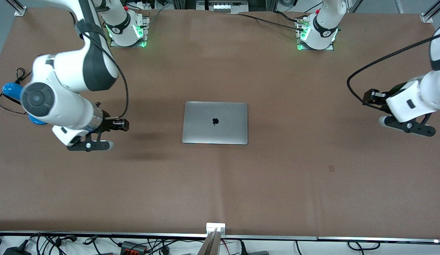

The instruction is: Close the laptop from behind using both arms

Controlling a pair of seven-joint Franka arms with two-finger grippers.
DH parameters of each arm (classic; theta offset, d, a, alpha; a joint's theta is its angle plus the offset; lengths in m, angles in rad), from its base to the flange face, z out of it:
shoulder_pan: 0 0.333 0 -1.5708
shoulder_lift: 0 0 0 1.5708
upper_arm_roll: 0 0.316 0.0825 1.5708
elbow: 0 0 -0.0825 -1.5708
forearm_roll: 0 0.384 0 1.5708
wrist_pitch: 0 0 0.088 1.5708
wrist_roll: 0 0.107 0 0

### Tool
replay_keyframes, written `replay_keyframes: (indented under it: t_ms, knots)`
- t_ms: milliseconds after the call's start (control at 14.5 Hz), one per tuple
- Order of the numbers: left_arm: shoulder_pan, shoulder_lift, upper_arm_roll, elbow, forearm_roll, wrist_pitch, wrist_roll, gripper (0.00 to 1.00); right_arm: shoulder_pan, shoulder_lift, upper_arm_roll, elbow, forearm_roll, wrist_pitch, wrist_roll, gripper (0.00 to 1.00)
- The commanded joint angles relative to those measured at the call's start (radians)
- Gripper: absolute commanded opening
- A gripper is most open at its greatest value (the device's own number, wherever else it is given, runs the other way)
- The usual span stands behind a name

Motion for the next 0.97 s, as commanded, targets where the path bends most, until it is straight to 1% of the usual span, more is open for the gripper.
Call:
replay_keyframes:
  t_ms: [0,69,138,207,276,415,484,553,622,691,829,899]
  knots:
    - [-0.197,-0.101,0.265,-0.068,-0.066,0.046,0.052,1.0,-0.004,-0.02,-0.008,0.1,-0.012,-0.075,-0.013,1.0]
    - [-0.228,-0.141,0.328,-0.135,-0.109,0.088,0.051,1.0,-0.004,-0.02,-0.019,0.117,-0.024,-0.083,-0.016,1.0]
    - [-0.254,-0.204,0.369,-0.241,-0.137,0.15,0.037,1.0,-0.006,-0.02,-0.027,0.127,-0.025,-0.084,-0.015,1.0]
    - [-0.282,-0.258,0.396,-0.339,-0.137,0.217,0.035,1.0,-0.007,-0.02,-0.041,0.137,-0.025,-0.084,-0.015,1.0]
    - [-0.283,-0.279,0.406,-0.387,-0.136,0.256,0.051,1.0,-0.006,-0.02,-0.062,0.147,-0.025,-0.086,-0.018,1.0]
    - [-0.293,-0.269,0.406,-0.386,-0.118,0.276,0.043,1.0,-0.006,-0.02,-0.111,0.158,-0.025,-0.087,-0.018,1.0]
    - [-0.294,-0.269,0.406,-0.391,-0.084,0.296,0.042,1.0,-0.01,-0.023,-0.123,0.158,-0.024,-0.08,-0.018,1.0]
    - [-0.296,-0.283,0.403,-0.398,-0.076,0.291,0.037,1.0,-0.059,-0.03,-0.111,0.158,-0.016,-0.08,-0.019,1.0]
    - [-0.294,-0.308,0.403,-0.427,-0.084,0.279,0.034,1.0,-0.129,-0.044,-0.063,0.158,-0.015,-0.078,-0.034,1.0]
    - [-0.294,-0.327,0.403,-0.45,-0.085,0.28,0.031,1.0,-0.217,-0.061,0.02,0.158,-0.019,-0.078,-0.057,1.0]
    - [-0.284,-0.324,0.403,-0.444,-0.087,0.287,0.037,1.0,-0.392,-0.086,0.176,0.158,-0.028,-0.075,-0.091,1.0]
    - [-0.283,-0.324,0.403,-0.432,-0.075,0.294,0.034,1.0,-0.464,-0.092,0.238,0.158,-0.039,-0.074,-0.111,1.0]
